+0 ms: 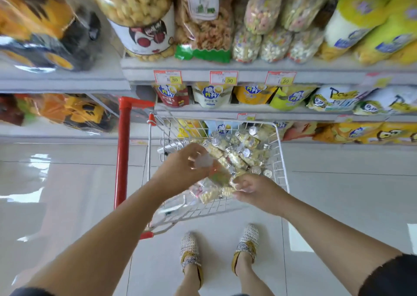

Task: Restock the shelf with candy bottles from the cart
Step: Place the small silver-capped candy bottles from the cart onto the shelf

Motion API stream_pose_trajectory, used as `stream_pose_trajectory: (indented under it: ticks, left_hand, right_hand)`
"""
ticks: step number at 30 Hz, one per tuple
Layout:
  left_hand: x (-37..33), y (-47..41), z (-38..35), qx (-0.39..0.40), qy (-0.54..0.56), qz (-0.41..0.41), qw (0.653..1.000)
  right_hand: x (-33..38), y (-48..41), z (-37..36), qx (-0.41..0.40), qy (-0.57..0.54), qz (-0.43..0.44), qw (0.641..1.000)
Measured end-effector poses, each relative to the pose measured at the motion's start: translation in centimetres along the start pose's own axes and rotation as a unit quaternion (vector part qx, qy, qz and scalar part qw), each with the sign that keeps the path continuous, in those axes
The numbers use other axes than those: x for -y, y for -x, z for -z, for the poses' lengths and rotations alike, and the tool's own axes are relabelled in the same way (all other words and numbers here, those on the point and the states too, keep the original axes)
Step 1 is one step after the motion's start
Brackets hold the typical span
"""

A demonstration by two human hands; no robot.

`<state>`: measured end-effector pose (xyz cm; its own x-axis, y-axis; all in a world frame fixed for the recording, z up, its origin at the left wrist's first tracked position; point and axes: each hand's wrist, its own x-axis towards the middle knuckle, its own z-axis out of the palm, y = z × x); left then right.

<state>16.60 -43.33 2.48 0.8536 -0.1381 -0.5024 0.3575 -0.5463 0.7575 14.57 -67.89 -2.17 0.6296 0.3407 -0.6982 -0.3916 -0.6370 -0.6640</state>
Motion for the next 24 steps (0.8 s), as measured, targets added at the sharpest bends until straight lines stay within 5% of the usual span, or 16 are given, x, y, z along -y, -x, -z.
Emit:
stream_pose_trajectory:
  ticks: [6,11,15,18,24]
  left_hand:
    - [-13.4,4.5,3.8,0.045,0.115,-0.036,0.992]
    - [-22.3,7.2,4.3,0.06,0.172,-0.064,0.981]
    - [-26.7,7.9,2.6,-0.033,0.267,-0.064,0.961]
    - [-28.4,8.5,1.2,-0.04,0.287,-0.05,0.956]
    - [-30.7,8.0,0.4,-0.002,0.349,-0.081,0.934]
  right_hand:
    - [9.5,9.1,7.6,0.104,-0.293,0.039,0.95]
    - [13.5,16.1,12.5,0.106,-0.366,0.086,0.92]
    - [15.9,18.7,14.9,-0.04,-0.36,0.154,0.919]
    - [16.8,19.4,15.8,-0.229,-0.201,0.196,0.932]
    - [17.5,18.2,16.5,-0.432,0.033,0.329,0.839]
